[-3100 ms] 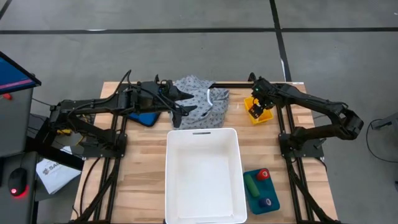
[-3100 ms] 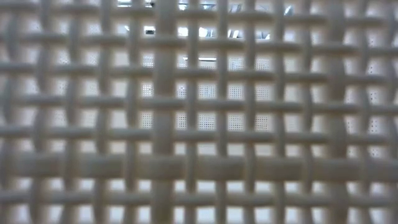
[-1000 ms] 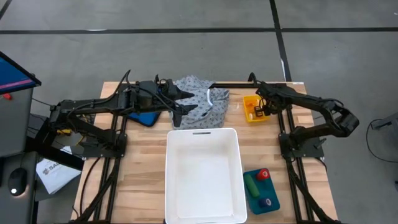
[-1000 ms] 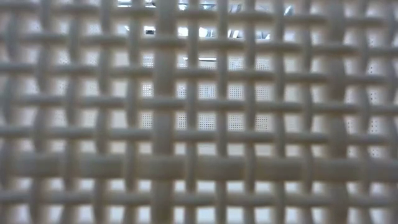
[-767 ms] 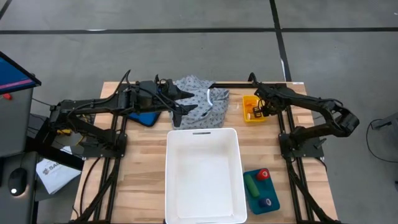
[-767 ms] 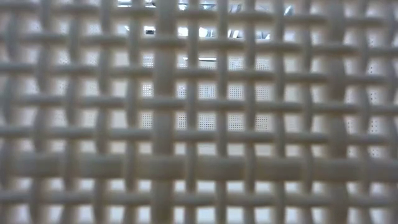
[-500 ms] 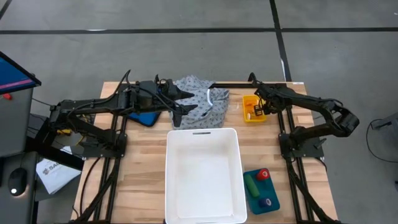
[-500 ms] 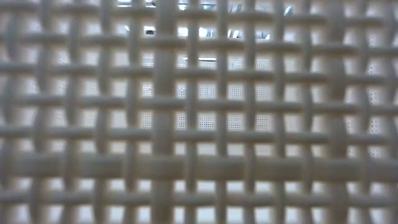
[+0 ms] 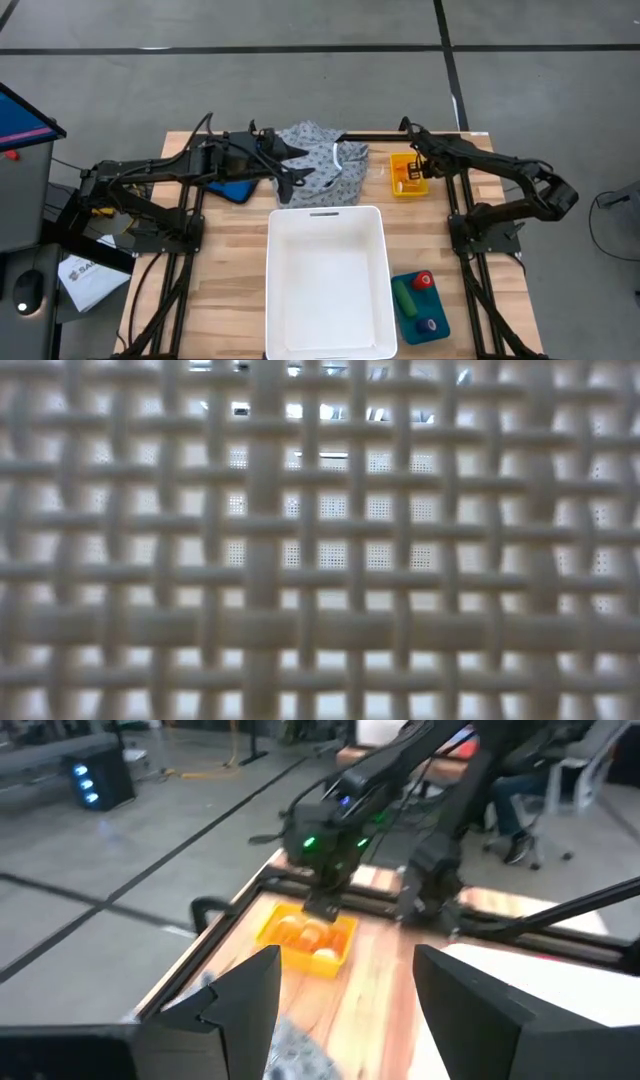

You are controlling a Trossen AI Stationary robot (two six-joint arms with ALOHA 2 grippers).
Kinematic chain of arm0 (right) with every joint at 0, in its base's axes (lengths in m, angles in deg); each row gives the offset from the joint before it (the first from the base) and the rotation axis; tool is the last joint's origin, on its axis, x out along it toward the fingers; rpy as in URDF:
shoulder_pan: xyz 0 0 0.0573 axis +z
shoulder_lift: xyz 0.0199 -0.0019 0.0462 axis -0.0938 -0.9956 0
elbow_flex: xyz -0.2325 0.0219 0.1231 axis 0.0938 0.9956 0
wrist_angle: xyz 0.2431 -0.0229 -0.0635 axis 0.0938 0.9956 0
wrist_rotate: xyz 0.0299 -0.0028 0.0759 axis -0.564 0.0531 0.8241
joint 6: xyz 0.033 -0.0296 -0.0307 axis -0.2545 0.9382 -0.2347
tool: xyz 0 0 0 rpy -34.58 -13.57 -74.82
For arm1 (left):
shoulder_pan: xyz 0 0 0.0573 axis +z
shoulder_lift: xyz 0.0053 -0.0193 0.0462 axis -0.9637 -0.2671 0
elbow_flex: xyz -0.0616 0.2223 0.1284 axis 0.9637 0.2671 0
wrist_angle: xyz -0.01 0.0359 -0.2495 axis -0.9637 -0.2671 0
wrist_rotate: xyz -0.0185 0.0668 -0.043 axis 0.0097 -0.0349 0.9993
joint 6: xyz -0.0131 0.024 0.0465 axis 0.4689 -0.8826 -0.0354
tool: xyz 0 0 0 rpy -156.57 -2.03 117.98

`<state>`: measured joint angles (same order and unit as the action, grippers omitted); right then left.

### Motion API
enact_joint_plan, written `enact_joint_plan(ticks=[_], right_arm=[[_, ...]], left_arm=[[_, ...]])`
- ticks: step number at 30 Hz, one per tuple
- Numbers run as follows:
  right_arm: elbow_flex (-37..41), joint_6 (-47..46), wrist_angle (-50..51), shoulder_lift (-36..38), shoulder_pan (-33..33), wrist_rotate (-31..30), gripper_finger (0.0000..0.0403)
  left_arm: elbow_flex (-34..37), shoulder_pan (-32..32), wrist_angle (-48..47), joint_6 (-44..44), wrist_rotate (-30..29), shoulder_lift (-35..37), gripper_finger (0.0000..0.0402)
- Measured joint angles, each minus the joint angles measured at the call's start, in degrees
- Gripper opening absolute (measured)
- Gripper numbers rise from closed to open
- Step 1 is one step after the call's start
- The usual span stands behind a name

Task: Pick & place medical supplies in basket/bin
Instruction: Put the gray patterned patient gown into the white laundry bin

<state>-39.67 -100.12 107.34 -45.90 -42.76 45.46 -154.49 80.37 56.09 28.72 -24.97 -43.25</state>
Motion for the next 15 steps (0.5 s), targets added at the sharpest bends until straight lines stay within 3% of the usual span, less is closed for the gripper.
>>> enact_joint_plan(ticks=[7,15], right_arm=[[-3.6,0.3,1.7,7.8,1.1,-2.0,0.0087],[-10.9,-1.3,2.7,22.2,4.2,5.1,0.0131]], left_arm=[[0.0,2.0,-5.0,5.5,-1.6,0.0,0.0243],[0.0,12.4,-8.2,16.1,1.9,0.0,0.0317]])
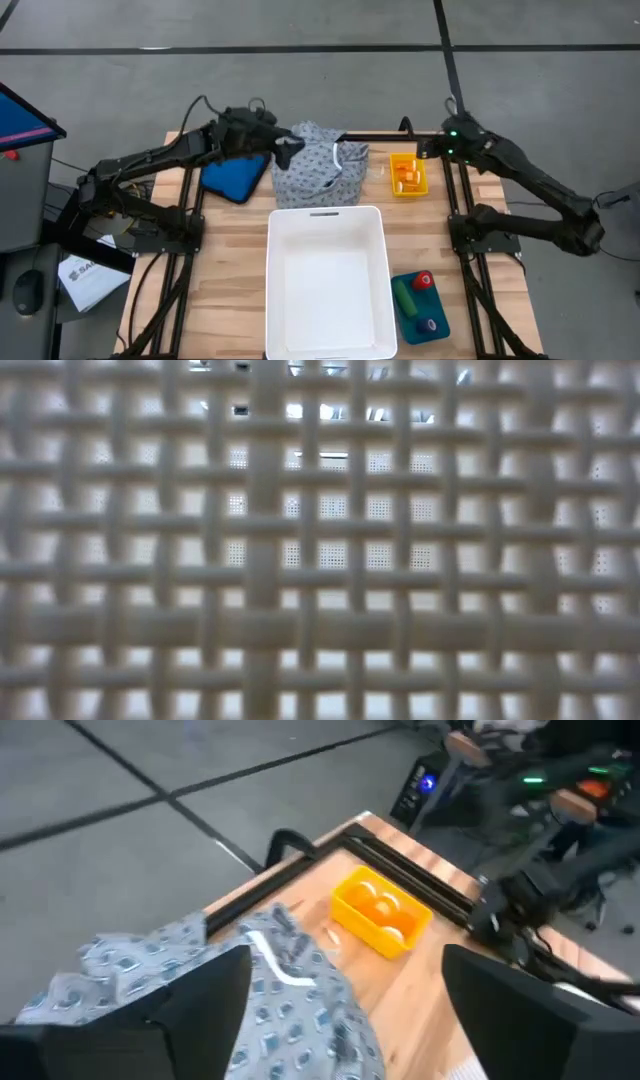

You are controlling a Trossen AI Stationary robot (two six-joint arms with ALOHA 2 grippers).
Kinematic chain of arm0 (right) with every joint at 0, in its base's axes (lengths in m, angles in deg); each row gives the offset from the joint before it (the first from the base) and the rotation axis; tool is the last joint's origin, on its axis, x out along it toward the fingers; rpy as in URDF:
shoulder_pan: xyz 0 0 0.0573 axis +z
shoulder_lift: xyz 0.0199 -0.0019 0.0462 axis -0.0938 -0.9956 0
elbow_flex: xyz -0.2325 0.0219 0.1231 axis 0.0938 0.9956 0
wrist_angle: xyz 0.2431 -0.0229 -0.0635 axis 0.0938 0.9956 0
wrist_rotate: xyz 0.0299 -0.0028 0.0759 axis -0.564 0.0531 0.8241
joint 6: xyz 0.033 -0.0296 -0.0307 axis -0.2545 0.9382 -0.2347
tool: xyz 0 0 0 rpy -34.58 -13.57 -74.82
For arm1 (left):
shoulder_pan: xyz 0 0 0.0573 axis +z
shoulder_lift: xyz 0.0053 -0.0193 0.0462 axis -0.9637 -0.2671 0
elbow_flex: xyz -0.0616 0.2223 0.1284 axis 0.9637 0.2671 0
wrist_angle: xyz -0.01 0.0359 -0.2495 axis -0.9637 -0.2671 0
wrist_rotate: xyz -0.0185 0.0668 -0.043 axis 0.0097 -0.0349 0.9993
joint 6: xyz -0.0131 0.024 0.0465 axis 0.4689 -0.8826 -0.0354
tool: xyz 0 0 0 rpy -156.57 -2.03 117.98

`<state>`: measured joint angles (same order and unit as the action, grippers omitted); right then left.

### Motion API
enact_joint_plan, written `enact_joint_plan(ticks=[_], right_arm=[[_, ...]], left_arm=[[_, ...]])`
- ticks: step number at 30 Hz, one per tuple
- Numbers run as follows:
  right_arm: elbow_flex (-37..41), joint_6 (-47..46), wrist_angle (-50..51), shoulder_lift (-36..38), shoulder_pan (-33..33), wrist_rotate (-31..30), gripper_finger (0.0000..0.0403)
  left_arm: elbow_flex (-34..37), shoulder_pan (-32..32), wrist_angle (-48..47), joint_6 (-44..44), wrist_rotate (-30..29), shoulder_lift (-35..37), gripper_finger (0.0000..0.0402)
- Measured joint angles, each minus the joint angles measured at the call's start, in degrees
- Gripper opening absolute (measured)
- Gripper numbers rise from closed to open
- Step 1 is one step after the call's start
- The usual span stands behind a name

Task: Pick & place medical supplies in basket/bin
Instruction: Put the gray patterned patient gown into the white laundry bin

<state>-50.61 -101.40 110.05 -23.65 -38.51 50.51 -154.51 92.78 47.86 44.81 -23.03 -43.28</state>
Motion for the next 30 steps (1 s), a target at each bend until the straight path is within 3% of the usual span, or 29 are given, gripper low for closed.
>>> enact_joint_plan(ticks=[9,13,19,30], right_arm=[[-5.8,-6.2,1.9,7.3,2.5,1.6,0.0222],[-8.6,-8.4,4.6,7.7,4.2,1.7,0.0248],[-10.6,-12.1,7.3,7.7,7.3,1.7,0.0255],[-10.9,-16.3,8.0,7.6,12.9,1.2,0.0256]], left_arm=[[0.0,15.5,-4.0,9.7,13.7,-8.9,0.0362],[0.1,18.9,-8.0,10.7,21.5,-13.4,0.0363],[1.3,20.1,-10.5,10.9,31.0,-17.6,0.0356],[12.6,19.5,-5.0,9.7,28.8,-18.3,0.0359]])
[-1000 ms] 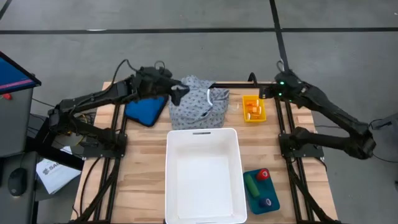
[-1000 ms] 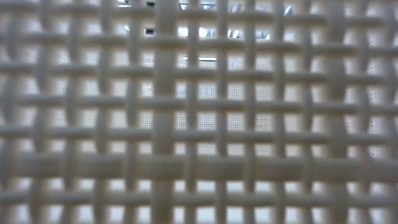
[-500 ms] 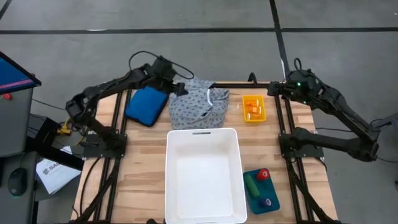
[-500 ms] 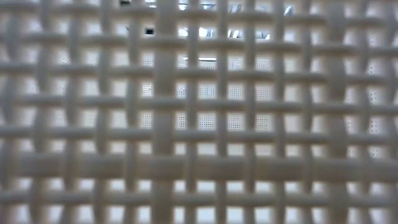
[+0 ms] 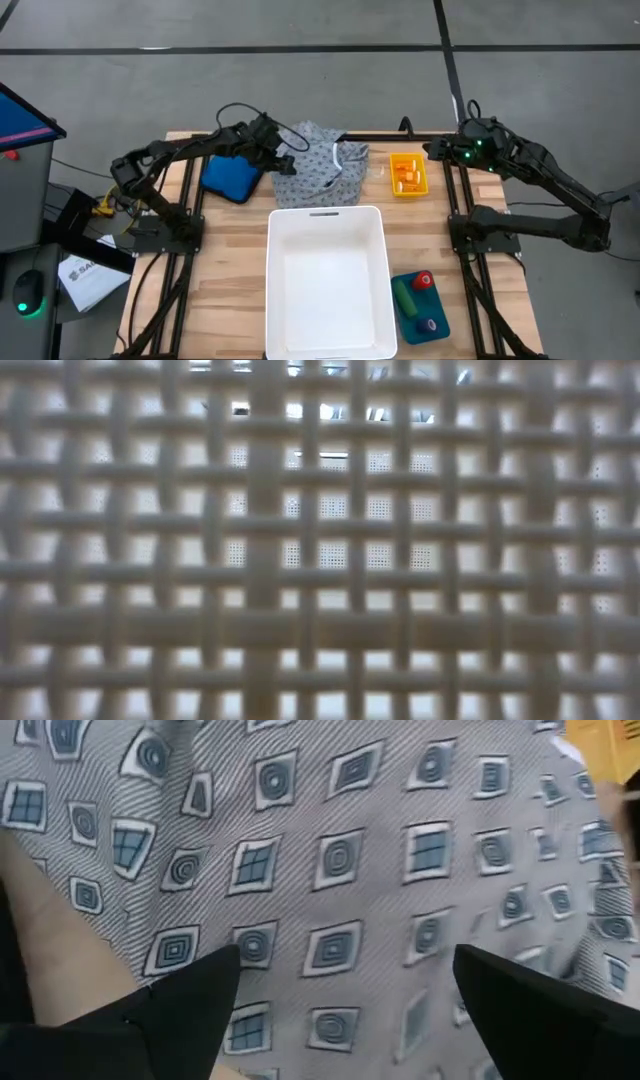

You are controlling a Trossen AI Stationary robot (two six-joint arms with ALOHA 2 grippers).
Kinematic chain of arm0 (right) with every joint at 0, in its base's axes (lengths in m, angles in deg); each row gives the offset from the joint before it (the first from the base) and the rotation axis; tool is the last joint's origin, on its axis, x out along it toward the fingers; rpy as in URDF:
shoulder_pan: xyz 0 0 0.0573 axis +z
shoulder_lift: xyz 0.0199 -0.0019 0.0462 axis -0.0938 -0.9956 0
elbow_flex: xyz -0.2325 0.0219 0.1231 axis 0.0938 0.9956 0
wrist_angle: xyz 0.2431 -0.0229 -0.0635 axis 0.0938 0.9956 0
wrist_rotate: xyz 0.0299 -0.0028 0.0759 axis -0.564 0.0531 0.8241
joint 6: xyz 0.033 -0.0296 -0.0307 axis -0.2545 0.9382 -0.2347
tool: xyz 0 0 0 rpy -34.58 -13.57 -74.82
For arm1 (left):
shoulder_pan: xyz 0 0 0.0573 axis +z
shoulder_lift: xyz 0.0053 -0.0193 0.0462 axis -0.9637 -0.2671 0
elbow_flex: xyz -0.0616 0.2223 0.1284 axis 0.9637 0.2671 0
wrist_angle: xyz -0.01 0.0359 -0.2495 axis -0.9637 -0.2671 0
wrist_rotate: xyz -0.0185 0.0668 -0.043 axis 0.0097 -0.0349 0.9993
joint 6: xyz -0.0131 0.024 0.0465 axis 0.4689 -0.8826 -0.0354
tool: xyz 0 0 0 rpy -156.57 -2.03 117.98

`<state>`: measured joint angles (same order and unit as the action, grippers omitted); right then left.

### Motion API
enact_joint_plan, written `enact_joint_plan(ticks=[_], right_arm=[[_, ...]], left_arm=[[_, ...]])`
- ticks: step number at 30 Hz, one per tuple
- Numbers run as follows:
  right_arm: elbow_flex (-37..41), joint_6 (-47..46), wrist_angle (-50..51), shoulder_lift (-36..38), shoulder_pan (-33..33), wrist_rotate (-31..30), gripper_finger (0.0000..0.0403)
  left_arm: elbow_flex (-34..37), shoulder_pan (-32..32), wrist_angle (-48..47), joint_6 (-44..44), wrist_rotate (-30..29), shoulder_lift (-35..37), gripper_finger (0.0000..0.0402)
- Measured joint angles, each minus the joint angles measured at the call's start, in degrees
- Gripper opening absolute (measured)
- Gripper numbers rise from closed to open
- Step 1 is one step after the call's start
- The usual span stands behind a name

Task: Pick & place medical supplies in basket/bin
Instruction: Put the gray patterned patient gown into the white laundry bin

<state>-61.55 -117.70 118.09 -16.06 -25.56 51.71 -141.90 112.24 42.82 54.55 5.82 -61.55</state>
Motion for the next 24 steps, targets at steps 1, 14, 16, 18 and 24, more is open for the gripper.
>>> enact_joint_plan(ticks=[1,14,16,18,24], right_arm=[[0.0,-0.2,0.0,0.0,0.3,0.0,0.0256],[0.0,-2.7,-2.3,0.0,3.0,-0.2,0.0256],[0.0,-3.0,-2.3,0.0,3.3,-0.2,0.0256],[0.0,-3.1,-2.3,0.0,3.8,-0.2,0.0256],[0.0,-5.7,-2.3,0.0,5.9,-0.2,0.0256]], left_arm=[[1.1,0.0,1.4,0.5,-0.1,0.0,0.0359],[7.4,-5.2,11.8,1.3,-4.9,-0.8,0.0352],[7.5,-5.4,12.1,1.3,-4.9,-2.1,0.0351],[7.4,-5.9,14.0,1.3,-4.9,-4.2,0.0347],[7.5,-7.1,16.5,0.8,-4.6,-7.2,0.0279]])
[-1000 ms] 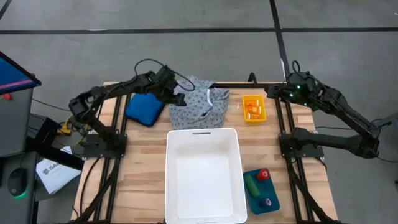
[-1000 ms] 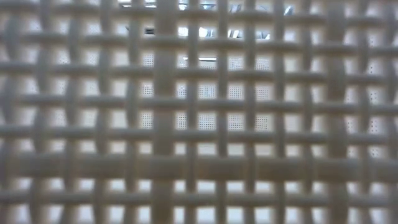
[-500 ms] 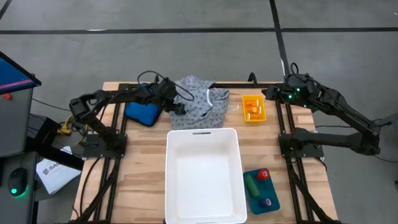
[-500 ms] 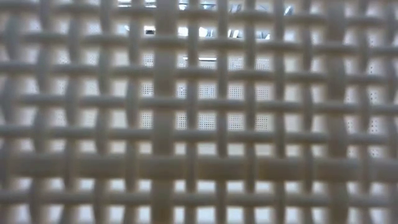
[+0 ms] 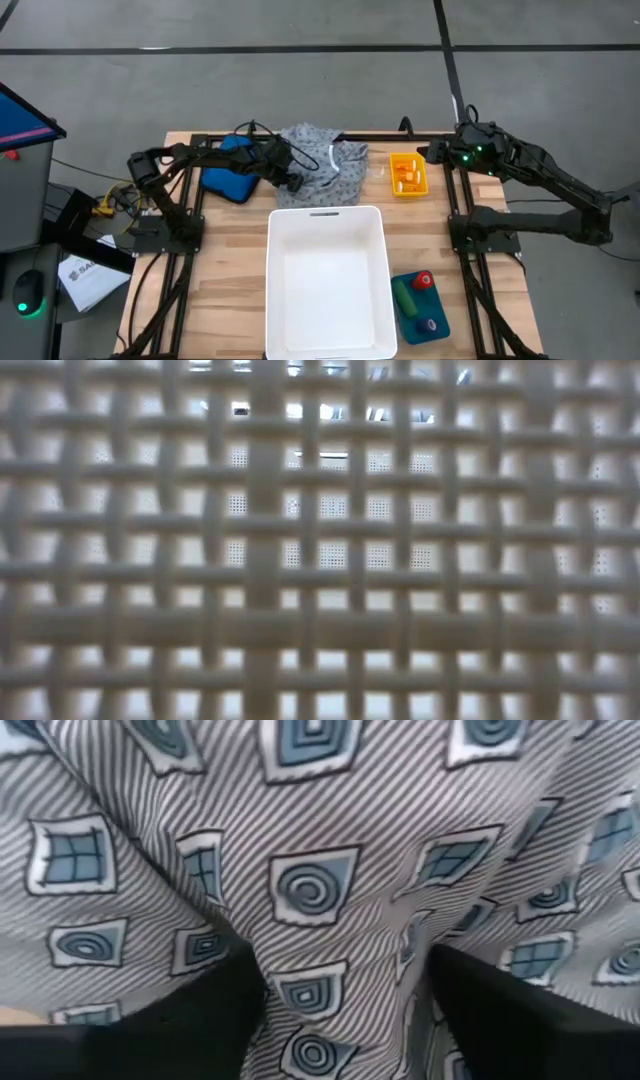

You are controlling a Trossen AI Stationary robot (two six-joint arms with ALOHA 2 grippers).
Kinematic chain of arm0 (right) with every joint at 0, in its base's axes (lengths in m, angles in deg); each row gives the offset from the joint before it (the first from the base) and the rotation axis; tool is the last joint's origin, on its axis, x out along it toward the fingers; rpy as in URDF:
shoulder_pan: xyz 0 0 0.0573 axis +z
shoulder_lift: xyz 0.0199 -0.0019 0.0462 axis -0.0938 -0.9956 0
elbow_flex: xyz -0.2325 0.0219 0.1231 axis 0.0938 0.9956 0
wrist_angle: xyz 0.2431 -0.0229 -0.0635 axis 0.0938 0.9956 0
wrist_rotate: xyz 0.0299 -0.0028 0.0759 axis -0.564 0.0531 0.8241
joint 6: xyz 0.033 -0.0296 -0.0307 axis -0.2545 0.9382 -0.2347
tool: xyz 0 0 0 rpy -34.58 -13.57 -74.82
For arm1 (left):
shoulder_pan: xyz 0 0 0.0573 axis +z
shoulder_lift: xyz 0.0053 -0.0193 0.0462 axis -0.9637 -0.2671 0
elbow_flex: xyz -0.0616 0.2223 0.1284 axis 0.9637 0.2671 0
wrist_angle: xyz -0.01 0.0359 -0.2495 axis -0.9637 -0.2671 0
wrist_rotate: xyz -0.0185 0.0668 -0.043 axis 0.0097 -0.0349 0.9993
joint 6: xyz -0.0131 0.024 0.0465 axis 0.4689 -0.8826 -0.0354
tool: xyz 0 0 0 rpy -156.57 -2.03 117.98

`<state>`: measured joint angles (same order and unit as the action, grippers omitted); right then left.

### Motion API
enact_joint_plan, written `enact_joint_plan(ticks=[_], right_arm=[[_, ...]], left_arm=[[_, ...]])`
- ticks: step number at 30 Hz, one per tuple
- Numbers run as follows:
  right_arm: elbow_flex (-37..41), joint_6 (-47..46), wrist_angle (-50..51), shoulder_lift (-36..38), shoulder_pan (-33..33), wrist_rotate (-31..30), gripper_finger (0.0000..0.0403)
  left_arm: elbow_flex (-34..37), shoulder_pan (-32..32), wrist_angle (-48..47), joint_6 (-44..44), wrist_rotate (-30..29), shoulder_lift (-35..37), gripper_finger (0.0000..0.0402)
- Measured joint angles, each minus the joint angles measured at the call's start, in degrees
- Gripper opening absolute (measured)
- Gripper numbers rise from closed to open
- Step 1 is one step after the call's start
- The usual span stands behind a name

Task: Pick & place medical supplies in basket/bin
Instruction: Put the gray patterned patient gown into the white laundry bin

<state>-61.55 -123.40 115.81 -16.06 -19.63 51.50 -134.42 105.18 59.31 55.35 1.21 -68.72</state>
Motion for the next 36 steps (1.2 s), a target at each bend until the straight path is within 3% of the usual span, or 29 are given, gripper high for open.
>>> enact_joint_plan(ticks=[3,9,16,23,27,31,36], right_arm=[[0.0,-0.3,-0.1,0.0,1.2,-0.6,0.0254],[0.0,-1.8,-0.3,0.0,3.6,-2.8,0.0247],[0.0,-2.0,-1.6,0.0,4.8,-4.0,0.0221],[0.0,-1.7,-2.6,0.0,4.8,-4.1,0.0195],[0.0,-1.5,-2.6,0.0,4.8,-4.1,0.0183],[0.0,-1.3,-2.8,0.0,4.8,-4.1,0.0176],[0.0,-0.6,-2.8,0.0,4.8,-4.3,0.0173]], left_arm=[[0.0,0.0,0.1,-2.2,0.2,0.1,0.0210],[0.0,0.7,1.5,-3.9,0.2,3.3,0.0023],[0.0,3.9,2.9,-6.0,1.2,13.8,0.0006],[0.0,7.3,3.2,-5.2,12.6,24.9,0.0004],[0.0,6.8,11.7,-1.8,17.2,28.9,0.0004],[-2.6,4.7,18.1,1.2,17.1,30.4,0.0003],[-11.6,4.3,19.1,0.2,12.8,29.3,0.0003]])
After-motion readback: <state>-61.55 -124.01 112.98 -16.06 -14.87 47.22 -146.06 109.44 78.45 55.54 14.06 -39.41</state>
